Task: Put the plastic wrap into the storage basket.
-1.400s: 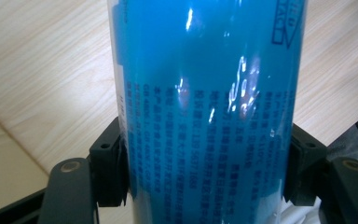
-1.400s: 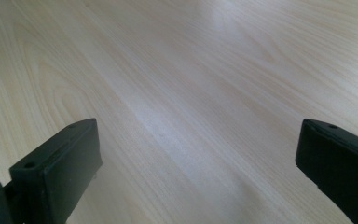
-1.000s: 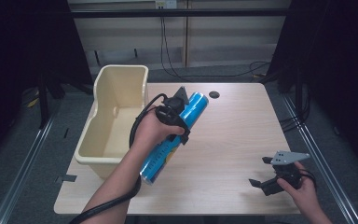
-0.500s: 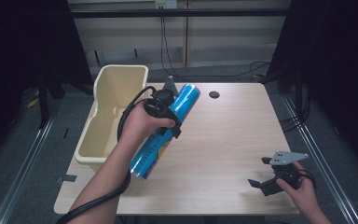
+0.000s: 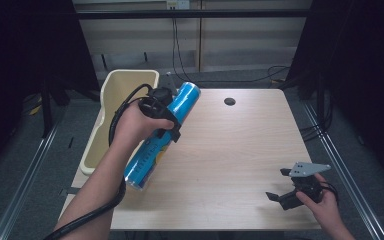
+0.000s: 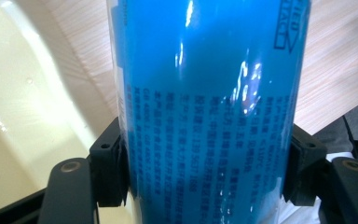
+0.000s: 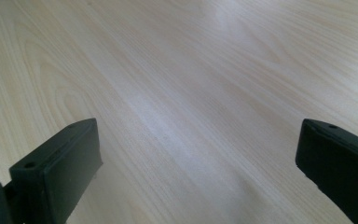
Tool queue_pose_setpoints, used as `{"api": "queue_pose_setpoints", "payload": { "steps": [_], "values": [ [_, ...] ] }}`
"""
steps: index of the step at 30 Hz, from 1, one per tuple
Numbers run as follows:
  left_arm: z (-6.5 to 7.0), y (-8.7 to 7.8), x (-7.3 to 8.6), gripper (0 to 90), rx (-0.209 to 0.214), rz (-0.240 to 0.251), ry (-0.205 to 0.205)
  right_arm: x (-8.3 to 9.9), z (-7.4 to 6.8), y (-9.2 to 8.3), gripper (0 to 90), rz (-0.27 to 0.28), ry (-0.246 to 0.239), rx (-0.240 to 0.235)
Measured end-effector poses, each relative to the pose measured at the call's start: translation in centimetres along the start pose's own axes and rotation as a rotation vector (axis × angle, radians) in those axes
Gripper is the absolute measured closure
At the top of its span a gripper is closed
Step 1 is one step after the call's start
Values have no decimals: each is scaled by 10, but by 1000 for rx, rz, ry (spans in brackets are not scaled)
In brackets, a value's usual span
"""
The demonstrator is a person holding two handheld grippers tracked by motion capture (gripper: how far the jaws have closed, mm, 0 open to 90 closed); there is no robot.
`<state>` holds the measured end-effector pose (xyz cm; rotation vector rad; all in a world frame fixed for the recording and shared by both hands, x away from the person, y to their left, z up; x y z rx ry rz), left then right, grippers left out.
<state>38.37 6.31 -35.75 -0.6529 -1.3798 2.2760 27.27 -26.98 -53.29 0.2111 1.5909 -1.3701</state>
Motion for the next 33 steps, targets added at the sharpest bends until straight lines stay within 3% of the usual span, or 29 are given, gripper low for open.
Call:
{"api": "queue_pose_setpoints", "payload": {
  "steps": [15,27,33],
  "values": [
    [-26,-26,16,322,-27,37,-86,0,0,1,0,1,-6,8],
    [-44,-38,30,322,-38,66,-146,-1,-2,1,0,4,-10,11],
    [-57,-43,36,322,-48,87,-197,-1,-2,2,0,2,-11,6]
  ]
}}
Point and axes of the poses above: each handheld gripper's, and its own axes: y roughly forward along the jaws, x roughly out of its underside, z roughly to its right, the point moved 9 cm from there along y, roughly forward along the jaws, and after that the axes turned 14 degrees about x, right-handed, at the moved point
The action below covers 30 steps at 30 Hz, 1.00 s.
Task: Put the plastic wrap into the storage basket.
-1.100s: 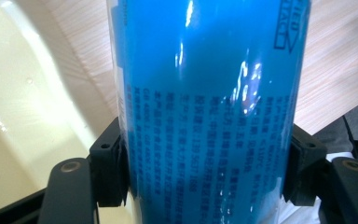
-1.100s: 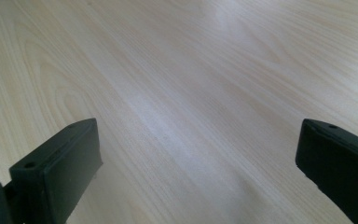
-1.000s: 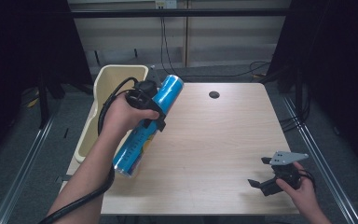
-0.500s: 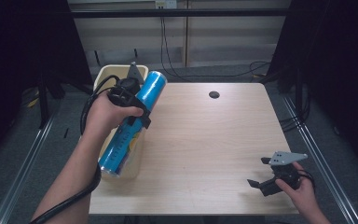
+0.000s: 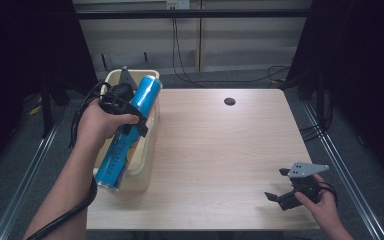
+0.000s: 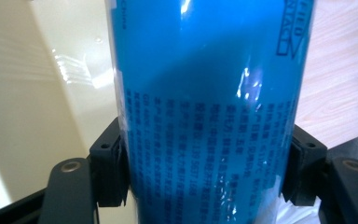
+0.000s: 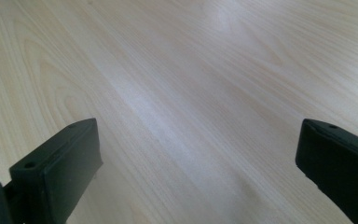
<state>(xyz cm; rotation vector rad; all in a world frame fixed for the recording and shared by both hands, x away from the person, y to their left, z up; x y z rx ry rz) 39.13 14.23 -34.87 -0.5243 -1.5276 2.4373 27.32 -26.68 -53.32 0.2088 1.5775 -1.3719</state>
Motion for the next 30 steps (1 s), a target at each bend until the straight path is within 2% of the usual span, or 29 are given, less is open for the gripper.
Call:
{"api": "queue_pose_setpoints", "payload": {
  "steps": [6,9,19,21,24,30],
  "values": [
    [-14,2,4,322,-8,8,-41,-1,-1,0,0,3,2,-1],
    [-16,4,5,322,-6,14,-61,-1,-1,0,0,7,-2,2],
    [-30,15,8,322,-10,14,-96,-1,-2,0,0,4,-3,0],
    [-31,16,9,322,4,4,-98,-1,-1,1,0,6,-6,1],
    [-34,18,10,321,-2,-2,-100,0,-2,1,0,0,-4,1],
    [-39,25,8,321,1,14,-128,0,-2,1,0,0,-3,0]
  ]
}}
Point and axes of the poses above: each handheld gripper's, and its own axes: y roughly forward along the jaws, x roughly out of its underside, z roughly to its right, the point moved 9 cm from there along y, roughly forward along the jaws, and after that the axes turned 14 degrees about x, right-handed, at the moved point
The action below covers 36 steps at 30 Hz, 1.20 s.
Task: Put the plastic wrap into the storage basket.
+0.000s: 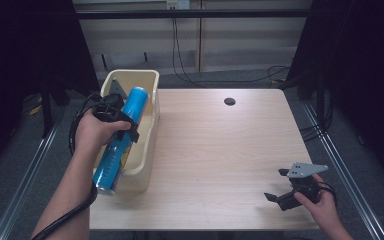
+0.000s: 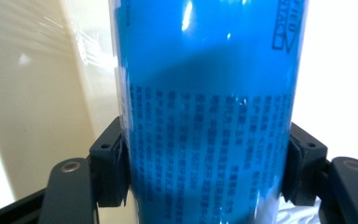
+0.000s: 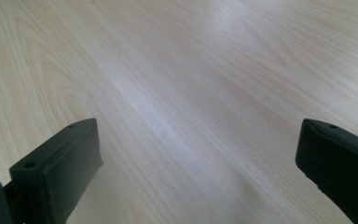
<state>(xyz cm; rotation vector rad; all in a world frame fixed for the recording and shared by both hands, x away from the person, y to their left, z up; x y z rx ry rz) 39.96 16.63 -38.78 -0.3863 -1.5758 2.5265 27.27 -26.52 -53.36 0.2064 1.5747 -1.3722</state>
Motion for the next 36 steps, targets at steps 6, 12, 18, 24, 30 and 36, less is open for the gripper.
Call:
{"api": "queue_pose_setpoints", "payload": {
  "steps": [6,12,18,24,30,36],
  "values": [
    [-6,6,1,321,-14,-13,-13,1,-1,1,0,-3,1,-12],
    [-10,9,2,321,-19,-25,-22,2,0,1,0,-4,-2,-10],
    [-11,11,2,321,-17,-28,-39,1,-1,1,0,-3,-4,-14],
    [-13,13,2,321,-21,-35,-44,2,-1,1,0,-5,-3,-12],
    [-15,16,2,321,-28,-48,-46,2,-1,1,0,-6,-1,-13],
    [-17,20,3,320,-20,-65,-59,2,-2,1,0,-6,-7,-15]
  ]
}}
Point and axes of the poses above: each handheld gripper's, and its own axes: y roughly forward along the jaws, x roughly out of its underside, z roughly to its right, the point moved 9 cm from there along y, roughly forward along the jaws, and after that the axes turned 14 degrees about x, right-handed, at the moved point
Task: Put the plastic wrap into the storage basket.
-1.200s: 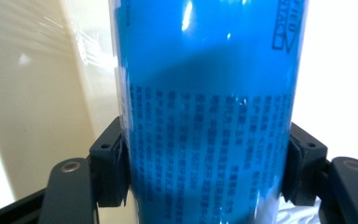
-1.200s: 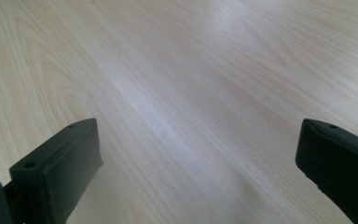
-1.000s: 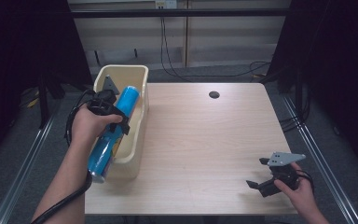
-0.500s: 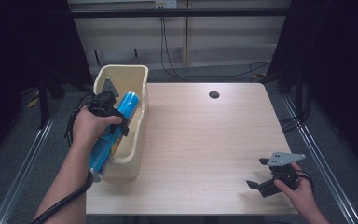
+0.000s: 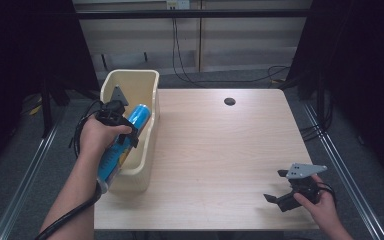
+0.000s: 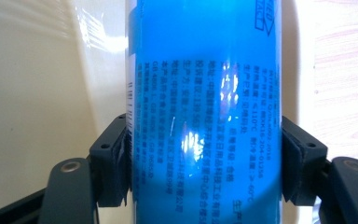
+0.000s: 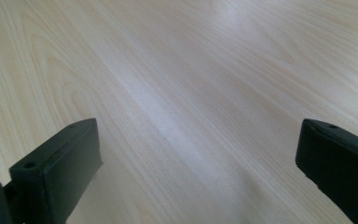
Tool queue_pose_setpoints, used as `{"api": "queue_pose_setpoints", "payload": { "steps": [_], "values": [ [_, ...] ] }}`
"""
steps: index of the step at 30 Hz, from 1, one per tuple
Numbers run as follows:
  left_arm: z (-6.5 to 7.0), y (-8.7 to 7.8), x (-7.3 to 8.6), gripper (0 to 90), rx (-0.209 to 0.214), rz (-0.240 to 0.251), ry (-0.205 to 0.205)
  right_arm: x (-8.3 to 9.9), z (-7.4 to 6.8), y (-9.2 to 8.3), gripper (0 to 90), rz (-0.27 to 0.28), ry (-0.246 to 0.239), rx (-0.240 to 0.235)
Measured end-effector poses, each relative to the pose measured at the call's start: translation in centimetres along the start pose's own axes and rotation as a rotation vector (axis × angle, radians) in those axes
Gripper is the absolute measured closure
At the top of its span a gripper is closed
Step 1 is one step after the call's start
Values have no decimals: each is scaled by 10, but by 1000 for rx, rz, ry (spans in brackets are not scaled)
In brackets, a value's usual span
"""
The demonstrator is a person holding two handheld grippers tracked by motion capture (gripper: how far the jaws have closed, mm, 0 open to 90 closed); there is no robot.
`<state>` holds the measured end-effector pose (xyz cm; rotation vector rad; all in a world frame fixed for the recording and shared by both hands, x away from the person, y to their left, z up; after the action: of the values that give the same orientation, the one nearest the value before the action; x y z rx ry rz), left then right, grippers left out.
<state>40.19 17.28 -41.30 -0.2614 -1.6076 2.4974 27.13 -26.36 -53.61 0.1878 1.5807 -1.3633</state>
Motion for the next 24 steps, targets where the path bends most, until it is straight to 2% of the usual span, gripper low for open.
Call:
{"api": "queue_pose_setpoints", "payload": {
  "steps": [6,11,24],
  "values": [
    [-2,4,-1,321,4,-18,-10,0,-2,1,0,-5,-4,-5],
    [-5,6,-3,320,-13,-33,-15,0,-3,1,0,-7,-8,-14],
    [-9,12,-5,320,-5,-59,-44,2,-5,2,0,-12,-14,-14]
  ]
}}
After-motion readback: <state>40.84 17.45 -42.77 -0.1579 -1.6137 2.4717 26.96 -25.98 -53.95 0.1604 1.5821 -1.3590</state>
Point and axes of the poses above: each handheld gripper's, and its own axes: y roughly forward along the jaws, x roughly out of its underside, z roughly to its right, the point moved 9 cm from there along y, roughly forward along the jaws, and after that the axes turned 14 degrees about x, right-handed, at the moved point
